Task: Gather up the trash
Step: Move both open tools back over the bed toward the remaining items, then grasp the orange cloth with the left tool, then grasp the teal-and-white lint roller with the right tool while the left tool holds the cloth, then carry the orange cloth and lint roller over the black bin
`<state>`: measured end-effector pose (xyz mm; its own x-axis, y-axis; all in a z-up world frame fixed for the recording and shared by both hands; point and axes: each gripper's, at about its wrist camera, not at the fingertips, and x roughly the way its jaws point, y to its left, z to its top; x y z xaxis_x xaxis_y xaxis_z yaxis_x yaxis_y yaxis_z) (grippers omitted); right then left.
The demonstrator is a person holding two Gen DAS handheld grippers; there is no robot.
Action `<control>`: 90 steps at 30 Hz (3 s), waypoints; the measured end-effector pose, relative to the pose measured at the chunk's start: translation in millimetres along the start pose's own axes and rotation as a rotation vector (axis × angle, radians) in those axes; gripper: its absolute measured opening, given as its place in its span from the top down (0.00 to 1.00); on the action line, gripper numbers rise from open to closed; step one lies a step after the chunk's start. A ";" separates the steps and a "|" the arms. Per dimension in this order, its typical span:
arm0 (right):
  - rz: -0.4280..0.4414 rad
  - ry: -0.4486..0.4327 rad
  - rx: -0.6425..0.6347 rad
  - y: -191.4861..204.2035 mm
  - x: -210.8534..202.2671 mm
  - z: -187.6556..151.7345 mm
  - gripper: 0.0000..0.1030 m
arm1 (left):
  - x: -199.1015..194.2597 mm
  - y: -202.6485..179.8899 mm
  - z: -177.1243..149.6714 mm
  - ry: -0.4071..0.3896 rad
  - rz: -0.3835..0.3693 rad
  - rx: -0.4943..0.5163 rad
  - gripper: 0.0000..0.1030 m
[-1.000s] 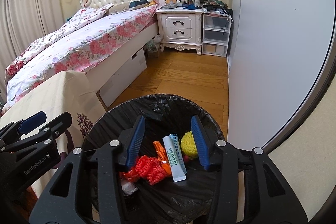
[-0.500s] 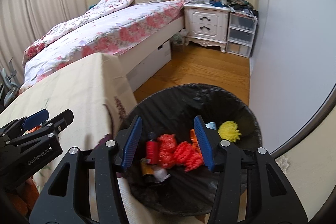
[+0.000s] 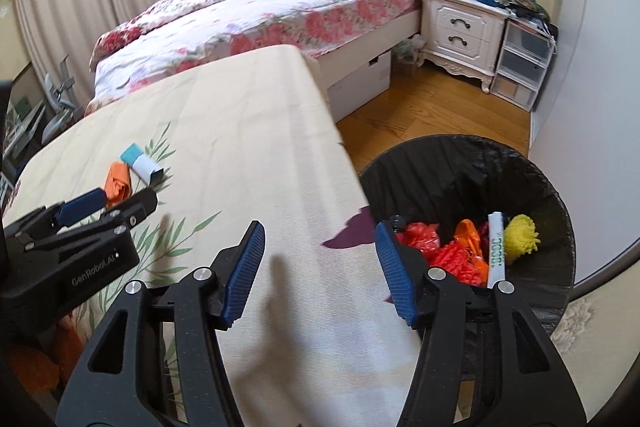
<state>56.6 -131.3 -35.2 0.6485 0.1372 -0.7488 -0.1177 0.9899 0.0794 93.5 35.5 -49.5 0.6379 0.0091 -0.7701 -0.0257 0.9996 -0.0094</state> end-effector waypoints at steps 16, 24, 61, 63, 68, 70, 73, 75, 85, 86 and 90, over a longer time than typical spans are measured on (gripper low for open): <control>0.028 0.016 -0.019 6.3 7.0 1.3 0.45 | 10.5 25.6 4.0 0.038 0.007 -0.054 0.36; 0.031 0.017 -0.038 14.4 11.1 5.1 0.45 | 12.6 36.2 5.4 0.026 0.033 -0.022 0.58; 0.138 0.065 -0.337 150.3 64.0 40.2 0.58 | -12.1 153.7 -20.0 0.003 0.111 -0.169 0.64; 0.139 0.062 -0.338 149.6 60.8 37.5 0.68 | -11.8 154.4 -19.9 0.002 0.110 -0.172 0.64; 0.135 0.061 -0.324 142.7 48.6 25.2 0.82 | -11.9 154.9 -19.9 0.001 0.108 -0.173 0.64; 0.138 0.062 -0.310 138.6 42.7 19.3 0.83 | -12.8 155.6 -20.1 0.000 0.107 -0.176 0.64; 0.144 0.064 -0.294 132.9 34.8 10.8 0.83 | -13.5 156.6 -20.2 -0.002 0.104 -0.179 0.64; 0.144 0.063 -0.290 131.5 32.4 8.2 0.82 | -13.5 156.7 -20.4 -0.002 0.105 -0.179 0.64; 0.130 0.062 -0.299 141.5 44.0 19.2 0.67 | -13.4 156.9 -20.4 -0.002 0.104 -0.180 0.64; 0.128 0.062 -0.296 141.3 44.6 19.9 0.67 | -13.4 157.0 -20.5 -0.002 0.104 -0.180 0.64; 0.118 0.059 -0.290 141.2 45.9 21.7 0.80 | -13.4 157.0 -20.5 -0.002 0.104 -0.180 0.64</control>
<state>86.0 15.7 -44.1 0.5735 0.2401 -0.7832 -0.4049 0.9142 -0.0162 65.2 191.8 -53.7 0.6264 0.1121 -0.7714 -0.2283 0.9726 -0.0441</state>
